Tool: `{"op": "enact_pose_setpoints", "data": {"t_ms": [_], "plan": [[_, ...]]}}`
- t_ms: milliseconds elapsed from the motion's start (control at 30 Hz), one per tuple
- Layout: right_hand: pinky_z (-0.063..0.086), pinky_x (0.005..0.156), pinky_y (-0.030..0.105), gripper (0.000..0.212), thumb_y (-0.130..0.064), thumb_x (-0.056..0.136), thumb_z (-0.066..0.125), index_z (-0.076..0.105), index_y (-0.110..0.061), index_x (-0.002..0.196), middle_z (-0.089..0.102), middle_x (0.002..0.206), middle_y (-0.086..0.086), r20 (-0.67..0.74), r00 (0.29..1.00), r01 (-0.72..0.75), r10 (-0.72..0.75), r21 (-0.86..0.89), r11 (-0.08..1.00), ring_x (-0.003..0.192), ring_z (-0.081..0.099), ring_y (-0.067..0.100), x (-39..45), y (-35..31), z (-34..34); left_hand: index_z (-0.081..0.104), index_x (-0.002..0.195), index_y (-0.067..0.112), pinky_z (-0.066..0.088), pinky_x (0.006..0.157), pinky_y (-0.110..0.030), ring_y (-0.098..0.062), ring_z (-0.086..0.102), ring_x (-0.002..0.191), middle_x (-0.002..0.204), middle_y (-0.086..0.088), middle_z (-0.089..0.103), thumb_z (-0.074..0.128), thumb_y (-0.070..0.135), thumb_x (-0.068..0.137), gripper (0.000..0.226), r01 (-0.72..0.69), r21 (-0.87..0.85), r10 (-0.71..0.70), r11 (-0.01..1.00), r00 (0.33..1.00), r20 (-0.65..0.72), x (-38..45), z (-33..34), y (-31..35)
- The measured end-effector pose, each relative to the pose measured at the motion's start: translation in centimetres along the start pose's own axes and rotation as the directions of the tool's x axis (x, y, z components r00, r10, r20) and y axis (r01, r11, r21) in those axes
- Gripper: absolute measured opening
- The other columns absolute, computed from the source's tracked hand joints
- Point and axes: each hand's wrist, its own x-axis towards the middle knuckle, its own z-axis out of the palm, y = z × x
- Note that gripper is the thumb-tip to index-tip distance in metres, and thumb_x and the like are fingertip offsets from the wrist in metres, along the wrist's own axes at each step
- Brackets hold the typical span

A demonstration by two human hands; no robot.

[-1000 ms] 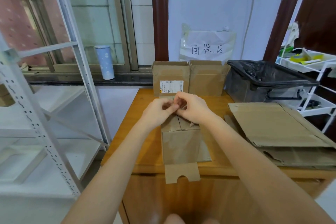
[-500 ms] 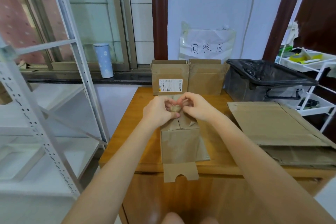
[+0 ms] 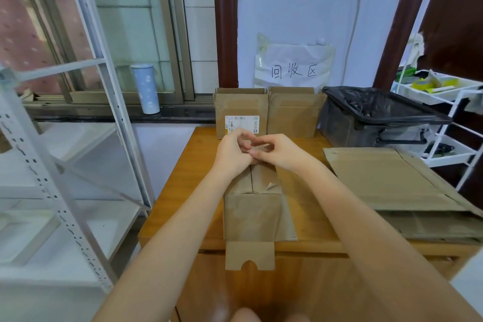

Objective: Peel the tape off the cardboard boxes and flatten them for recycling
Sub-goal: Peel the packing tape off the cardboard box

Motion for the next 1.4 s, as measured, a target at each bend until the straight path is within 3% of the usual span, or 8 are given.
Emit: {"op": "enact_pose_setpoints", "data": {"t_ms": [300, 533, 667, 767, 967, 1100, 1267, 1400], "plan": [[0.036, 0.062, 0.018, 0.021, -0.025, 0.083, 0.073, 0.060, -0.014, 0.096, 0.050, 0.075, -0.009, 0.039, 0.999, -0.007, 0.013, -0.169, 0.986, 0.067, 0.044, 0.002, 0.6, -0.7, 0.4, 0.053, 0.113, 0.013, 0.046, 0.068, -0.012, -0.007, 0.054, 0.092, 0.107, -0.001, 0.053, 0.063, -0.013, 0.077, 0.046, -0.047, 0.112, 0.039, 0.993, 0.996, 0.075, 0.0, -1.3, -0.7], [0.049, 0.081, 0.037, 0.025, -0.032, 0.081, 0.073, 0.052, -0.020, 0.087, 0.058, 0.095, -0.003, -0.142, 0.990, -0.054, 0.013, -0.288, 0.956, 0.091, 0.055, 0.019, 0.2, -0.7, 1.1, 0.038, 0.135, 0.012, 0.036, 0.094, -0.021, -0.013, 0.044, 0.122, 0.136, -0.003, 0.042, 0.068, 0.007, 0.081, 0.062, -0.085, 0.340, -0.016, 0.936, 0.958, 0.285, -0.4, -1.4, -1.5], [0.045, 0.073, 0.032, 0.026, -0.037, 0.084, 0.069, 0.049, -0.021, 0.090, 0.057, 0.094, -0.005, -0.204, 0.979, -0.081, 0.000, -0.390, 0.917, 0.086, 0.053, 0.017, 0.3, -1.2, 1.6, 0.032, 0.143, 0.017, 0.033, 0.095, -0.024, -0.014, 0.038, 0.127, 0.148, -0.001, 0.034, 0.068, 0.011, 0.084, 0.070, -0.050, 0.385, -0.080, 0.922, 0.946, 0.315, 0.3, -2.0, -1.3], [0.040, 0.068, 0.031, 0.028, -0.041, 0.087, 0.064, 0.046, -0.021, 0.093, 0.056, 0.090, -0.004, -0.261, 0.965, -0.114, -0.015, -0.472, 0.874, 0.082, 0.052, 0.020, 0.7, -1.1, 1.4, 0.036, 0.143, 0.020, 0.031, 0.100, -0.028, -0.020, 0.035, 0.133, 0.148, -0.002, 0.033, 0.069, 0.018, 0.086, 0.066, -0.087, 0.533, -0.099, 0.841, 0.945, 0.311, 0.9, -2.6, -0.8], [0.044, 0.072, 0.033, 0.025, -0.030, 0.089, 0.065, 0.046, -0.015, 0.095, 0.058, 0.095, 0.002, -0.347, 0.934, -0.157, 0.083, -0.189, 0.969, 0.088, 0.054, 0.024, 0.4, -0.2, 0.9, 0.061, 0.123, 0.029, 0.042, 0.099, -0.036, -0.023, 0.046, 0.125, 0.136, -0.001, 0.052, 0.060, 0.014, 0.091, 0.035, -0.118, 0.803, -0.017, 0.584, 0.987, 0.157, 1.9, -3.3, -0.6], [0.046, 0.079, 0.034, 0.021, -0.024, 0.086, 0.068, 0.054, -0.016, 0.100, 0.060, 0.102, 0.002, -0.339, 0.937, -0.151, 0.085, -0.173, 0.973, 0.093, 0.054, 0.023, 0.2, 0.0, 0.9, 0.066, 0.118, 0.028, 0.047, 0.094, -0.036, -0.024, 0.055, 0.112, 0.123, 0.000, 0.063, 0.054, 0.016, 0.094, 0.029, -0.156, 0.872, 0.051, 0.465, 0.987, 0.149, 1.4, -2.2, -0.5], [0.047, 0.090, 0.035, 0.020, -0.011, 0.088, 0.060, 0.066, -0.016, 0.107, 0.063, 0.110, 0.004, -0.200, 0.972, -0.168, 0.121, -0.238, 0.957, 0.103, 0.057, 0.023, 0.6, -0.2, 0.5, 0.064, 0.116, 0.012, 0.051, 0.085, -0.035, -0.024, 0.055, 0.104, 0.114, -0.006, 0.061, 0.053, 0.012, 0.093, 0.026, -0.116, 0.898, 0.119, 0.425, 0.990, 0.072, 0.8, -0.1, -1.1], [0.046, 0.079, 0.038, 0.021, -0.016, 0.095, 0.044, 0.060, -0.002, 0.100, 0.059, 0.092, 0.010, -0.037, 0.985, -0.174, 0.170, -0.266, 0.948, 0.087, 0.053, 0.024, 0.5, -1.0, 0.0, 0.060, 0.117, 0.009, 0.046, 0.087, -0.033, -0.023, 0.050, 0.109, 0.117, -0.007, 0.058, 0.048, 0.013, 0.095, 0.025, -0.109, 0.881, 0.237, 0.460, 0.971, -0.004, -0.1, 0.7, -2.1]]}}
